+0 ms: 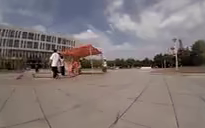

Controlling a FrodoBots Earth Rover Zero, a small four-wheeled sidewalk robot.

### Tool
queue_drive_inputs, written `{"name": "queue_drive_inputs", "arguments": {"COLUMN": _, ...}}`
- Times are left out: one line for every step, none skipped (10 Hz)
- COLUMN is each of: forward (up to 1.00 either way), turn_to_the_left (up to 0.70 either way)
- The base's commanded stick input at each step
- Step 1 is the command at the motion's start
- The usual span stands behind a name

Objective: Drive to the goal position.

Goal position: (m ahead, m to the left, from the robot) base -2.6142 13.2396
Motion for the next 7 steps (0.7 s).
{"name": "queue_drive_inputs", "arguments": {"forward": 0.0, "turn_to_the_left": 1.0}}
{"name": "queue_drive_inputs", "arguments": {"forward": 0.0, "turn_to_the_left": 1.0}}
{"name": "queue_drive_inputs", "arguments": {"forward": 0.0, "turn_to_the_left": 1.0}}
{"name": "queue_drive_inputs", "arguments": {"forward": 0.0, "turn_to_the_left": 1.0}}
{"name": "queue_drive_inputs", "arguments": {"forward": 0.0, "turn_to_the_left": 1.0}}
{"name": "queue_drive_inputs", "arguments": {"forward": 0.0, "turn_to_the_left": 1.0}}
{"name": "queue_drive_inputs", "arguments": {"forward": 0.0, "turn_to_the_left": 1.0}}
